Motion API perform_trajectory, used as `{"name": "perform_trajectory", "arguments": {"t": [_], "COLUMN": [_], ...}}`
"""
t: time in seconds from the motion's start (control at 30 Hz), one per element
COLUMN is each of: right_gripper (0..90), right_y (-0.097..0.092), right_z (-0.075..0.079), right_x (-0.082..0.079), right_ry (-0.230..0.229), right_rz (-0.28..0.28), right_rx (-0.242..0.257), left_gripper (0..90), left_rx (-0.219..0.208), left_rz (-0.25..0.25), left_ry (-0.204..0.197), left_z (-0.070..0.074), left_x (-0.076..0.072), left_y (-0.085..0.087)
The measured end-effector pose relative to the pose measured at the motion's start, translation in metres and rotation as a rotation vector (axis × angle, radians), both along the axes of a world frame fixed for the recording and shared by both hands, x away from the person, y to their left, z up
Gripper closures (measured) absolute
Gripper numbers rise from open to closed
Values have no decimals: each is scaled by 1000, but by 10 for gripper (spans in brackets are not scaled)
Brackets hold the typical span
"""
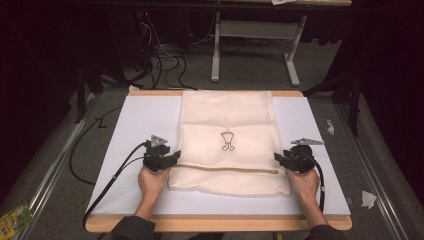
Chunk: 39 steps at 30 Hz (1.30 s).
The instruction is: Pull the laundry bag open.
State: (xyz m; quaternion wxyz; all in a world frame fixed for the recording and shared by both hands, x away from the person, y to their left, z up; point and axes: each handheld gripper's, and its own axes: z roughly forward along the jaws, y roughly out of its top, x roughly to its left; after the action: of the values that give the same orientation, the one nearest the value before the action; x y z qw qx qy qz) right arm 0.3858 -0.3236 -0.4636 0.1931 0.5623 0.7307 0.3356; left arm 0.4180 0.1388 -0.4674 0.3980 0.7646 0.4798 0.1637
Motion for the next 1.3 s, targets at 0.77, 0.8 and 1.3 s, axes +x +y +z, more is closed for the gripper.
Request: {"name": "perform_trajectory", "arguments": {"t": [0.77,0.8,1.3], "right_gripper": [546,546,547], "right_y": [-9,-9,-18], "right_z": [3,3,-10], "right_x": [-42,-42,-51], "right_ry": [-66,-66,-44], "right_rz": [7,7,7], "right_rx": [58,58,95], "left_gripper": [481,481,459], "left_rx": [57,57,18], "left_rz": [-93,-102,-215], "left_ry": [-78,-81,-50], "left_z": [1,1,13], "left_x": [-42,-43,-55], "left_y": [-9,-11,-55]}}
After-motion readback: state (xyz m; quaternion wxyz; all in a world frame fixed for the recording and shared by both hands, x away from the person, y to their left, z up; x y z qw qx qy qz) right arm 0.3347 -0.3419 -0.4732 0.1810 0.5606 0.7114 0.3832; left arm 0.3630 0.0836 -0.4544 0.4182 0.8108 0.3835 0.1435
